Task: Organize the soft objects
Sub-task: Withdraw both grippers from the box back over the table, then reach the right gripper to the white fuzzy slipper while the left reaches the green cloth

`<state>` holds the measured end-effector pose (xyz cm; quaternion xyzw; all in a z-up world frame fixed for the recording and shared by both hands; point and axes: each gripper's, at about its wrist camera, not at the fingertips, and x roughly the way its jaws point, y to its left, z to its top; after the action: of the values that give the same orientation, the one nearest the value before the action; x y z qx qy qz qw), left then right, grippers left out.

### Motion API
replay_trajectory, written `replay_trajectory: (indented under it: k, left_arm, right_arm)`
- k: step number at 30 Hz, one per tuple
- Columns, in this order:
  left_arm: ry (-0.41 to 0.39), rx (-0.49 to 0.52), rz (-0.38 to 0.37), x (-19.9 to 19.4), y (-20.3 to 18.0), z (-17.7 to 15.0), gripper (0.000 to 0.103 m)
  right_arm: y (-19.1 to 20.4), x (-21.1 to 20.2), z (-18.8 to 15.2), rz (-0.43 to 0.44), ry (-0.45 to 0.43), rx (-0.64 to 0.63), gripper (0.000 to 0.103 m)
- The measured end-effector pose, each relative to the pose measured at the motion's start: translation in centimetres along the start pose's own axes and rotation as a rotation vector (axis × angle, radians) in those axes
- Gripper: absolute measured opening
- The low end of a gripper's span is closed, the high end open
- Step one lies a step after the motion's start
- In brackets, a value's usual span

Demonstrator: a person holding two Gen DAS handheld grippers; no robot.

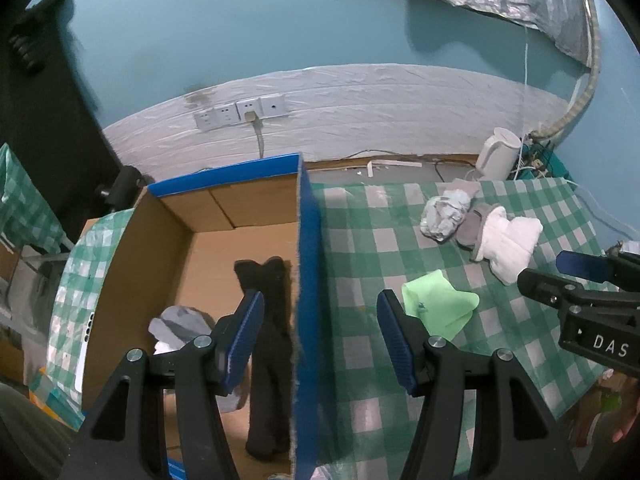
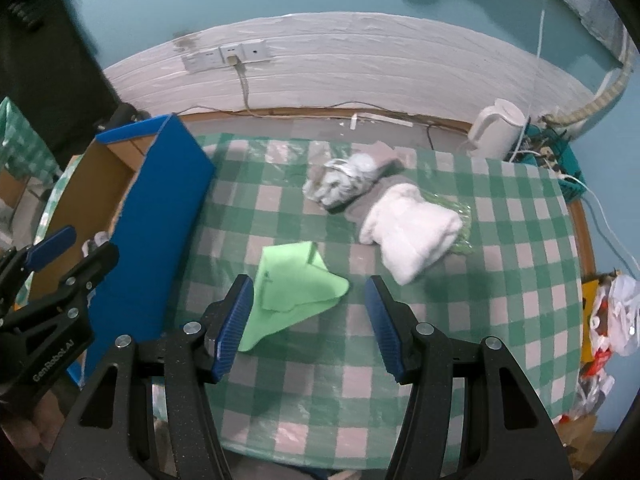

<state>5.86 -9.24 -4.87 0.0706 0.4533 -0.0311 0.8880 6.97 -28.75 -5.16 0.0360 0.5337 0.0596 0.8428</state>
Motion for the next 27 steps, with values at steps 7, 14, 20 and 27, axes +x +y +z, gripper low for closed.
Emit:
replay_trajectory:
  k: [7, 14, 20, 27]
  left_arm:
    - [0.014, 0.033, -0.011, 0.6, -1.8, 0.0, 0.06]
    - [0.048, 0.066, -0.027, 1.8, -3.6, 0.2, 0.06]
    - [0.075, 0.076, -0.027, 3.1, -4.5, 1.0, 0.06]
    - [0.121, 0.09, -0.032, 5.6, -5.4, 1.8, 0.072]
  right_arm:
    - [-2.3, 0.1, -0.6, -0.022, 0.003, 0.034, 0.057]
    - [-4.7, 0.8, -0.6, -0.05, 0.021, 0.052, 0.057]
    - [-6.4, 1.5, 0.4, -0.046, 0.036, 0.071, 0.057]
    - [-7.6, 3.2, 2.4, -0.035, 0.061, 0.044, 0.057]
